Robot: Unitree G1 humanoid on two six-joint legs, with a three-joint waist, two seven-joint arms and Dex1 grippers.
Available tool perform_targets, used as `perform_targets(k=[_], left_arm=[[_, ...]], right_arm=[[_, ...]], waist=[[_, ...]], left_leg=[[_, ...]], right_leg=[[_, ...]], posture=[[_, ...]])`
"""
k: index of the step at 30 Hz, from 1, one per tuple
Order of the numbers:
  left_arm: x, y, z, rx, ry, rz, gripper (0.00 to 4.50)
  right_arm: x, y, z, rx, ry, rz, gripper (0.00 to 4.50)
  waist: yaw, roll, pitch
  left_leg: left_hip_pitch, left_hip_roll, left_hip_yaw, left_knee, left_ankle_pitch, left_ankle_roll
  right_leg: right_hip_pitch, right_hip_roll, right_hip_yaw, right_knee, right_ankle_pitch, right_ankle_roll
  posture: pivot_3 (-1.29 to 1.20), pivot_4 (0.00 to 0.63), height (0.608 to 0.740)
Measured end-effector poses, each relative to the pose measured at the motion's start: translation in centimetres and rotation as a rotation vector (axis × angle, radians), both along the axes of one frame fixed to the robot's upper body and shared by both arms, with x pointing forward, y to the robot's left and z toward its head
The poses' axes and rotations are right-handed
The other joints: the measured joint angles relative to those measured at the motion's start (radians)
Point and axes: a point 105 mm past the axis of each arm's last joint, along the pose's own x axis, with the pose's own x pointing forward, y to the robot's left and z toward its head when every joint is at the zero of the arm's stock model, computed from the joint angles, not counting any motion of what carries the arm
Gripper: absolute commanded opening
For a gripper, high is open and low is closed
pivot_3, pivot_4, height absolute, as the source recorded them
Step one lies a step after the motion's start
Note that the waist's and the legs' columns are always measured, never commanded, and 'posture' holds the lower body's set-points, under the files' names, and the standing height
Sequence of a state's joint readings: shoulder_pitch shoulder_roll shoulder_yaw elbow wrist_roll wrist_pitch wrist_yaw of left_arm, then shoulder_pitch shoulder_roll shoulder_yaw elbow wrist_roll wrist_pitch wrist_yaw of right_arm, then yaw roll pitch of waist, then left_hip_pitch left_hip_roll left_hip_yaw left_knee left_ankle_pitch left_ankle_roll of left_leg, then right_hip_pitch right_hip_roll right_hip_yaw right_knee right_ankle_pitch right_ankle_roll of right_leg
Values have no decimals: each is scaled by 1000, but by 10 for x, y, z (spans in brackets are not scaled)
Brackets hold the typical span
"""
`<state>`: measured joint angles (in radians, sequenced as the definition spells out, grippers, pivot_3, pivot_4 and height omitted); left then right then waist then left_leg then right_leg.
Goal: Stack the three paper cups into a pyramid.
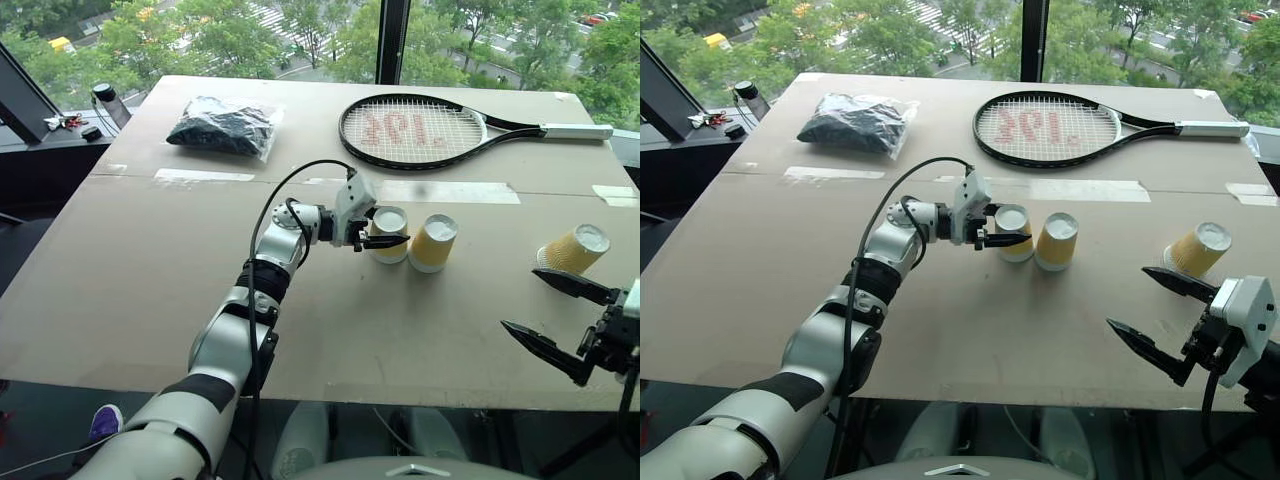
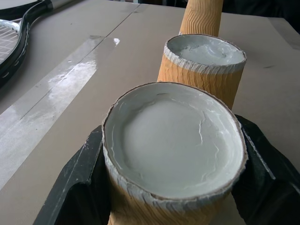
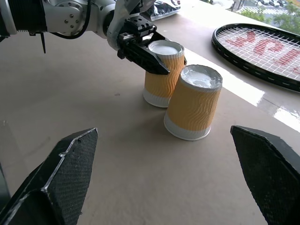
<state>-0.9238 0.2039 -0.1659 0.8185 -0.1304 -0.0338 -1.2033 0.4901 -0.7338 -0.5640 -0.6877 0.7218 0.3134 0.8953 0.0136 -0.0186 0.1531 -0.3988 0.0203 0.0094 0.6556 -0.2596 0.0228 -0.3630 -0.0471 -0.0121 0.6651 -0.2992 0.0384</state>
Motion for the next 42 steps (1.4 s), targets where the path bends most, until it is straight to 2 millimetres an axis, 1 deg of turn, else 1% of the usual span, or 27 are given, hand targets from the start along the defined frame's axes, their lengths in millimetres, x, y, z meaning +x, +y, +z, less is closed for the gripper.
perform_targets(k=[1, 3, 4, 5, 6, 11, 18, 21, 23, 24, 27, 30, 32, 34, 36, 38, 40, 42], left_arm=[[0, 0, 0, 0, 1, 0, 2601], [0, -1, 0, -2, 5, -1, 3582], [0, -2, 0, -3, 7, -2, 3725], [-1, -3, -1, -3, 14, -5, 4338], [-1, -3, -1, -3, 19, -6, 4436], [-2, -2, 1, -13, 18, -6, 4436], [-12, 21, 12, -59, 18, 22, 4436], [-16, 31, 14, -50, 3, 39, 4436], [-20, 43, 15, -54, -11, 63, 4436], [-22, 54, 18, -68, -32, 87, 4436], [-30, 70, 25, -114, -57, 120, 4436], [-49, 89, 31, -158, -2, 103, 4436], [-72, 97, 43, -219, 79, 41, 4436], [-92, 94, 57, -250, 105, -39, 4436], [-111, 87, 71, -282, 121, -114, 4436], [-123, 81, 76, -291, 133, -147, 4436], [-131, 78, 76, -279, 141, -155, 4436], [-136, 77, 77, -280, 150, -153, 4436]], right_arm=[[0, 0, 0, -1, -5, -4, 4500], [1, 0, 1, 1, -13, -6, 4500], [1, 0, 1, 1, -15, -6, 4500], [1, 1, 1, 3, -16, -6, 4500], [1, 1, 1, 5, -16, -7, 4500], [0, 3, 1, 17, -23, -15, 4500], [3, 0, 1, 37, -53, -91, 4500], [11, -5, 1, 37, -63, -167, 4500], [19, -10, 3, 35, -90, -242, 4500], [25, -15, 4, 24, -115, -301, 4500], [37, -31, 4, -24, -161, -427, 4500], [52, -53, -2, -56, -146, -564, 4500], [63, -73, -8, -60, -115, -674, 4500], [71, -85, -9, -58, -103, -739, 4500], [82, -91, -9, -44, -91, -778, 4500], [90, -96, -12, -41, -68, -809, 4500], [96, -102, -16, -30, -42, -835, 4500], [103, -106, -18, -12, -20, -852, 4500]], waist=[[0, 0, 0], [0, 0, 0], [0, 0, 0], [1, 0, 0], [0, 0, 0], [0, 0, 0], [-1, 0, 0], [0, 0, 0], [-4, 0, 0], [-7, 0, 0], [-2, 1, 0], [-2, 1, 0], [-3, 1, 0], [1, 2, -1], [1, 2, -1], [-1, 3, -1], [-3, 3, -1], [-4, 3, -1]], left_leg=[[0, 0, 0, 0, 0, 0], [0, 0, 0, 0, 0, 0], [0, 0, 0, 0, 0, 0], [0, 0, 0, 0, 0, 0], [0, 0, 0, 0, 0, 0], [0, 0, 0, 0, 0, 0], [0, 1, 0, 0, 2, -4], [0, 1, -1, 0, 3, -4], [0, 1, 0, 0, 3, -5], [0, 1, 0, 0, 3, -5], [0, 1, 0, 0, 3, -5], [0, 1, 0, 0, 3, -5], [0, 1, 0, 0, 3, -5], [0, 1, 0, 0, 3, -5], [1, 1, -1, 1, 3, -5], [1, 1, 0, 1, 3, -5], [1, 1, 0, 1, 3, -5], [1, 1, 0, 1, 3, -5]], right_leg=[[0, 0, 0, 0, 0, 0], [0, 0, 0, 0, 0, 0], [0, 0, 0, 0, 0, 0], [0, 0, 0, 0, 0, 0], [0, 0, 0, 0, 0, 0], [0, 0, 0, 0, 0, 0], [0, 0, 1, 1, 0, 0], [0, 0, 1, 1, 0, 0], [0, 0, 2, 1, 0, 0], [0, 0, 3, 1, 0, 0], [0, 0, 4, 2, 0, 0], [0, -1, 4, 2, 0, 0], [0, -2, 4, 2, 0, 0], [0, -2, 3, 2, 0, 0], [0, -2, 3, 2, 0, 0], [1, -2, 4, 2, 0, 0], [0, -1, 4, 2, 0, 0], [0, -1, 4, 2, 0, 0]], posture=[[0, 150, 740], [0, 150, 740], [0, 150, 740], [0, 150, 740], [0, 150, 740], [0, 150, 740], [0, 150, 740], [0, 150, 740], [0, 150, 740], [0, 150, 740], [0, 150, 740], [0, 150, 740], [0, 150, 740], [0, 150, 740], [0, 150, 740], [0, 150, 740], [0, 150, 740], [0, 150, 740]])
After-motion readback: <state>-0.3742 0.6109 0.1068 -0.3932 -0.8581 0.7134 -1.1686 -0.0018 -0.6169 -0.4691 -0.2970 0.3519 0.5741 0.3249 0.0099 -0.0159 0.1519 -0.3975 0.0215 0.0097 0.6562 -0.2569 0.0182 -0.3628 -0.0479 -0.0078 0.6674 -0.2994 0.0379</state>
